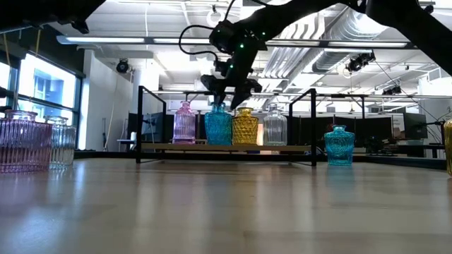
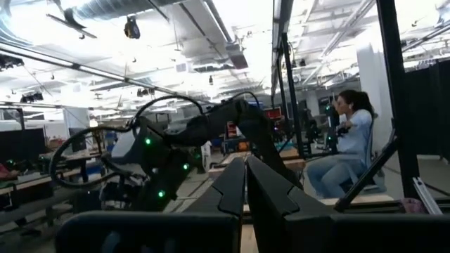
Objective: Sort vases onto shelf
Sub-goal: Adjust the blue vases on the shelf
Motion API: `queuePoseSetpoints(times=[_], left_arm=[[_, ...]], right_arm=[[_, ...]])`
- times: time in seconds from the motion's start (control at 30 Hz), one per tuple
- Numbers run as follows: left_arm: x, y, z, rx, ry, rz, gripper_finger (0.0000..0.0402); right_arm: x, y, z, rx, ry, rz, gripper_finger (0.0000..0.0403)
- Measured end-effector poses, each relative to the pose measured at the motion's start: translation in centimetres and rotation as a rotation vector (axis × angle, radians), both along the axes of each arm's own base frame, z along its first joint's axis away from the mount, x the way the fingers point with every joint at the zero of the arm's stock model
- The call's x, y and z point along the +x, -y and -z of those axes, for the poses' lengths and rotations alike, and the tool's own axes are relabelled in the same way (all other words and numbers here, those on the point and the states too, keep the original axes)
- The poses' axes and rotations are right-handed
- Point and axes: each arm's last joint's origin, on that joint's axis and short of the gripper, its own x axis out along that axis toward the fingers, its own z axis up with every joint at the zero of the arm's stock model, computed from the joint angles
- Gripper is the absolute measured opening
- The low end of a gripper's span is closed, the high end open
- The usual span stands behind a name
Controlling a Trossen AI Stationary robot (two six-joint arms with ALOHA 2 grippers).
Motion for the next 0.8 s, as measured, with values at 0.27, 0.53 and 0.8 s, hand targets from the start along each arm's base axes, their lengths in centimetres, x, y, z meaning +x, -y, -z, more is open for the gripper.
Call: queuePoseSetpoints(times=[0.27, 0.53, 0.8], left_arm=[[0.1, 0.0, 0.2, -0.007, -0.020, 0.001, 0.0007], [0.2, 0.0, 0.4, -0.009, -0.047, 0.009, 0.0007], [0.2, 0.0, 0.5, -0.005, -0.052, 0.022, 0.0007]], right_arm=[[-0.2, -2.2, -2.7, -0.040, 0.009, -0.077, 0.0253], [-0.7, -6.3, -5.8, -0.062, -0.023, -0.297, 0.0178], [-1.1, -10.0, -2.6, -0.039, -0.306, -0.435, 0.0010]])
